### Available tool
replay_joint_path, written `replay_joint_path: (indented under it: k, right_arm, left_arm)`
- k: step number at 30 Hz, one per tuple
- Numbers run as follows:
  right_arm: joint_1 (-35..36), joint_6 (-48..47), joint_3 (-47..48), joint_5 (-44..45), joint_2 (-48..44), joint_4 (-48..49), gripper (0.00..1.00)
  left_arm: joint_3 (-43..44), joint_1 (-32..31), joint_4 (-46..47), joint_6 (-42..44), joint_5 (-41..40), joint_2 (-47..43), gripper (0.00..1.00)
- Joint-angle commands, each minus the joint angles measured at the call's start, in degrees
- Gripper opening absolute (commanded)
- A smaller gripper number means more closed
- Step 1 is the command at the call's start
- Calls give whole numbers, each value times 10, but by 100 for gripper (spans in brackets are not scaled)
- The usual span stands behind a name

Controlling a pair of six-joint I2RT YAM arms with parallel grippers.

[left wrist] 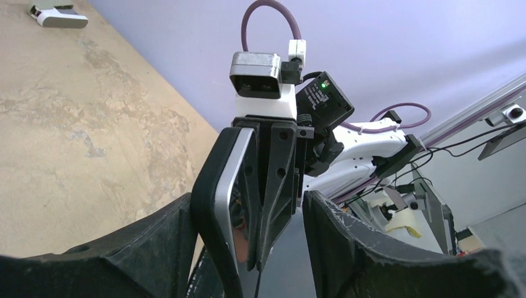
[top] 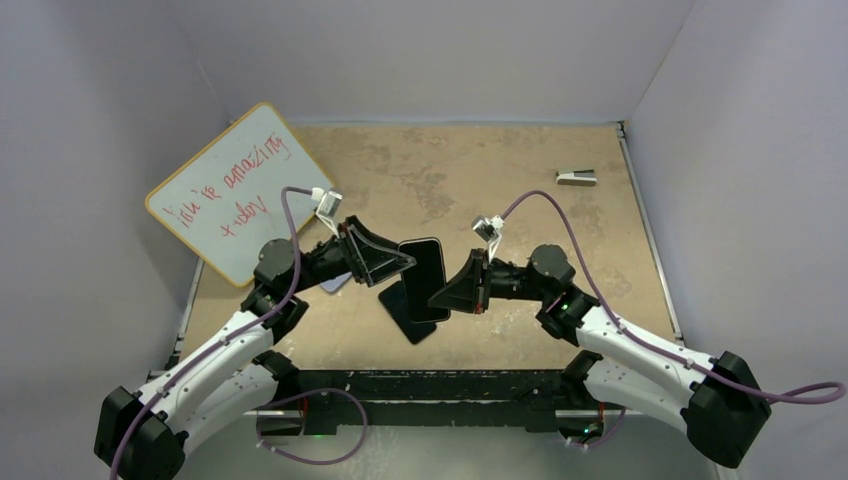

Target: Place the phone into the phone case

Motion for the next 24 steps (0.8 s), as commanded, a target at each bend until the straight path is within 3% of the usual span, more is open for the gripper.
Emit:
replay_joint_path:
  k: [1,5,10,17,20,24]
  right_arm:
    - [1,11,3,-31,-15,42,0]
    - [0,5,1,-32,-22,24,0]
    - [0,-2,1,-14,-28,0,0]
    - [0,-19,20,52,-41,-69,1]
    - [0,-27,31,64,-41,-87,23]
    - [0,-23,47,69,-33,-81,41]
  left_arm:
    - [-10,2,75,-24,-20,-1,61]
    - [-7,2,88,-30,-20,11,45]
    - [-10,2,90,-27,-17,20,0]
    - [66,3,-126,130,-5,18,0]
    - [64,3,-115,136,18,10,0]
    - [50,3,-50,109,91,24,0]
